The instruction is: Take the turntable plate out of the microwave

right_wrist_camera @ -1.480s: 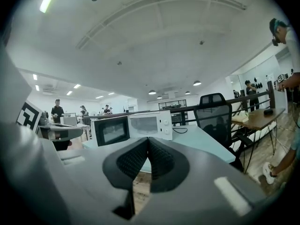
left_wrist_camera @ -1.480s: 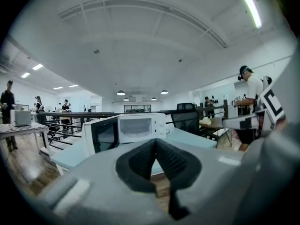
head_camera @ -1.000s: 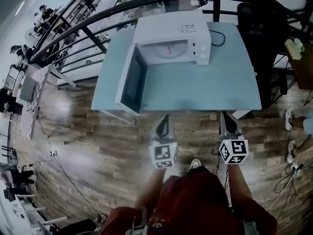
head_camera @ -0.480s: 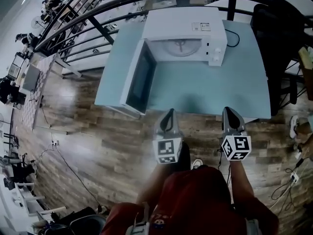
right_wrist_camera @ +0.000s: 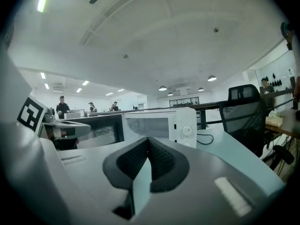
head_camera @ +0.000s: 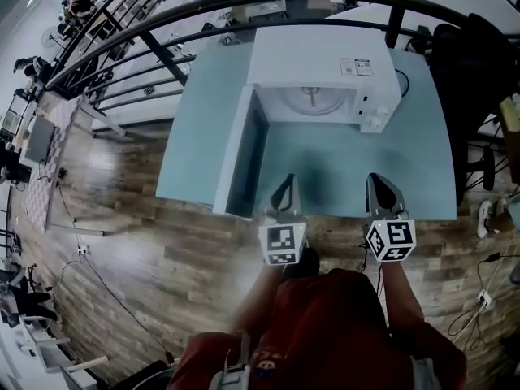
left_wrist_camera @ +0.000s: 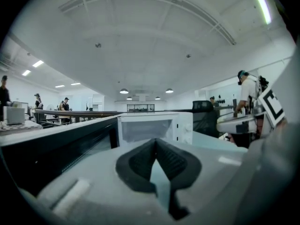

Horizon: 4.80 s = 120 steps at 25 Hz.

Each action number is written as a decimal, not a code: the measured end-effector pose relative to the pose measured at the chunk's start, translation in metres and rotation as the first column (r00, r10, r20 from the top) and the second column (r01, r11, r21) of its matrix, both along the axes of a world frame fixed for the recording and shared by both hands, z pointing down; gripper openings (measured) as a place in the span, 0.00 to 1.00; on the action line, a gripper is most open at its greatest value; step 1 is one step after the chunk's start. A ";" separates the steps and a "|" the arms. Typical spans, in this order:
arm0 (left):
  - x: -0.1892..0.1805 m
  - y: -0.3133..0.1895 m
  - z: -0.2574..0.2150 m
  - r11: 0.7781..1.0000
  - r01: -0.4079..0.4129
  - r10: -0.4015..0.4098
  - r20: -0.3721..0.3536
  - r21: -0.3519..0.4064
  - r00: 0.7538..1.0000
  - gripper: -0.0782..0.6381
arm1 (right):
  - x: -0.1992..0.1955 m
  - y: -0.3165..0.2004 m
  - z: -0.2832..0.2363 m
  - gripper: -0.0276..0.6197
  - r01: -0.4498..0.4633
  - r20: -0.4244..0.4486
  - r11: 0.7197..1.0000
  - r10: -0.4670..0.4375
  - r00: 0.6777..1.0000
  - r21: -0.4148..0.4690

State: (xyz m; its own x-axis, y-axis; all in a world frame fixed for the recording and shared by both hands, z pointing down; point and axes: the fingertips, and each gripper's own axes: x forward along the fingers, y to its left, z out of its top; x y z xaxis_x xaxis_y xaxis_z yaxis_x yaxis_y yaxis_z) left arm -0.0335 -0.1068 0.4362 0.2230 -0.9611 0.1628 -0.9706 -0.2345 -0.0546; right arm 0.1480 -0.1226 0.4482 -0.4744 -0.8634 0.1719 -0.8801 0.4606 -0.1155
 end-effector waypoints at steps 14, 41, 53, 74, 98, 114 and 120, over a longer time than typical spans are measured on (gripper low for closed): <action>-0.038 -0.105 0.011 0.995 -0.098 0.098 -0.010 0.009 0.995 0.11 | -0.056 -0.093 -0.004 0.04 -0.096 -0.035 0.995 0.096 0.995 0.011; -0.050 -0.178 0.056 0.999 -0.045 0.045 0.006 -0.030 0.999 0.11 | -0.092 -0.181 0.072 0.05 0.038 -0.114 0.996 -0.047 0.992 -0.085; -0.053 -0.185 0.072 0.997 -0.028 0.028 0.001 -0.072 1.000 0.11 | -0.130 -0.216 0.114 0.24 0.186 -0.237 0.967 -0.225 0.945 -0.174; -0.059 -0.189 0.091 0.994 -0.037 0.037 -0.005 -0.101 0.999 0.11 | -0.175 -0.268 0.167 0.29 0.290 -0.600 0.939 -0.340 0.724 -0.182; -0.065 -0.183 0.092 0.995 -0.030 0.029 -0.011 -0.098 1.000 0.11 | -0.198 -0.254 0.168 0.09 0.422 -0.754 0.888 -0.401 0.521 -0.180; -0.072 -0.166 0.089 0.995 -0.030 0.028 -0.024 -0.095 0.999 0.11 | -0.202 -0.201 0.163 0.08 0.471 -0.770 0.867 -0.411 0.487 -0.165; -0.072 -0.161 0.088 0.994 -0.039 0.036 -0.029 -0.105 0.999 0.11 | -0.199 -0.194 0.163 0.09 0.464 -0.799 0.876 -0.372 0.473 -0.133</action>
